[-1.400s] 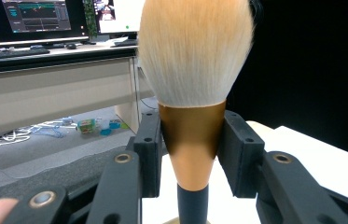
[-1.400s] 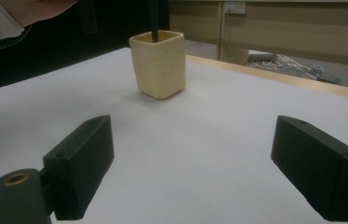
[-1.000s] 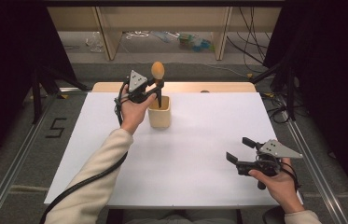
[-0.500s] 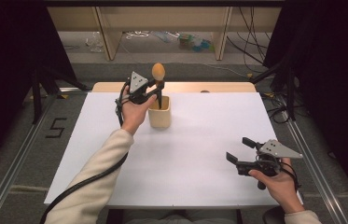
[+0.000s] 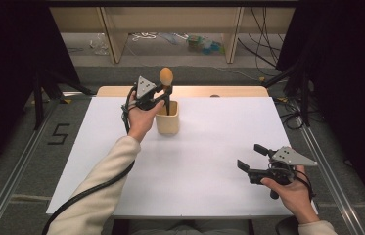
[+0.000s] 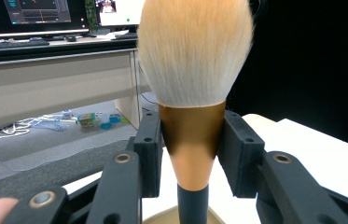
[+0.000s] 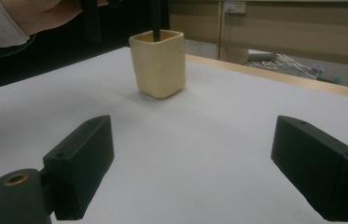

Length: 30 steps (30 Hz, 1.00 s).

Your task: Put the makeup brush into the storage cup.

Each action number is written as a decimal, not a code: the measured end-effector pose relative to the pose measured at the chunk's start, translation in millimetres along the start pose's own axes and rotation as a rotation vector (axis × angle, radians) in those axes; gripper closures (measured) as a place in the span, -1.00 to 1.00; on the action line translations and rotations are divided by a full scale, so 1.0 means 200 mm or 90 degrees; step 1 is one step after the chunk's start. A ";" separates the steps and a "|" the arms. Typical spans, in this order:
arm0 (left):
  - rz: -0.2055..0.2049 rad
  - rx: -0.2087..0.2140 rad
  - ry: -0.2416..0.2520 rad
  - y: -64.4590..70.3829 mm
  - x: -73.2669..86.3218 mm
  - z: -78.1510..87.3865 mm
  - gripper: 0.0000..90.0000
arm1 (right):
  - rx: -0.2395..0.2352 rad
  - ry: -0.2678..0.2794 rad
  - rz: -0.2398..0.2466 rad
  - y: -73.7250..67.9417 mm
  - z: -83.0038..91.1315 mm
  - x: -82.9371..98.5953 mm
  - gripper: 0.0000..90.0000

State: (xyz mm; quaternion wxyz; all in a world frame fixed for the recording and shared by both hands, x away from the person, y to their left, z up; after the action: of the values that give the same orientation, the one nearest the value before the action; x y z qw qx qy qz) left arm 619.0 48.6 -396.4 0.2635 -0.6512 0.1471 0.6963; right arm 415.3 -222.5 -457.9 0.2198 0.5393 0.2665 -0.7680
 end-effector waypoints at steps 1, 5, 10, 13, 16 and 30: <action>0.001 0.000 0.000 0.00 0.00 0.00 0.38 | 0.000 0.000 0.000 0.00 0.00 0.00 -0.69; 0.002 0.000 -0.002 0.00 0.01 0.00 0.38 | 0.000 0.000 0.000 0.00 0.00 0.00 -0.69; 0.003 0.001 -0.003 0.00 0.01 0.00 0.38 | -0.001 0.001 -0.001 0.00 0.00 0.00 -0.69; 0.005 0.001 -0.002 0.01 0.01 0.00 0.38 | -0.002 0.001 -0.001 0.00 0.00 0.00 -0.69; 0.005 0.000 -0.003 0.00 0.01 0.00 0.38 | -0.002 0.001 -0.001 0.00 0.00 0.00 -0.69; 0.010 0.001 -0.005 0.01 0.03 -0.01 0.38 | 0.000 0.000 0.000 0.00 0.00 0.00 -0.69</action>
State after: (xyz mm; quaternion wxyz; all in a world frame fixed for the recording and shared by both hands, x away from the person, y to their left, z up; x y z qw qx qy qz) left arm 619.6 47.5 -402.6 0.2592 -0.6471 0.1512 0.7008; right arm 415.2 -222.5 -458.0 0.2201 0.5392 0.2663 -0.7680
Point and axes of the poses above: each handheld gripper's, and its own axes: z roughly backward along the jaws, x roughly out of its underside, y roughly to its right, the point moved 10 cm from there along -z, roughly forward along the jaws, and after that the axes turned 7 degrees about -z, right-handed, at the moved point
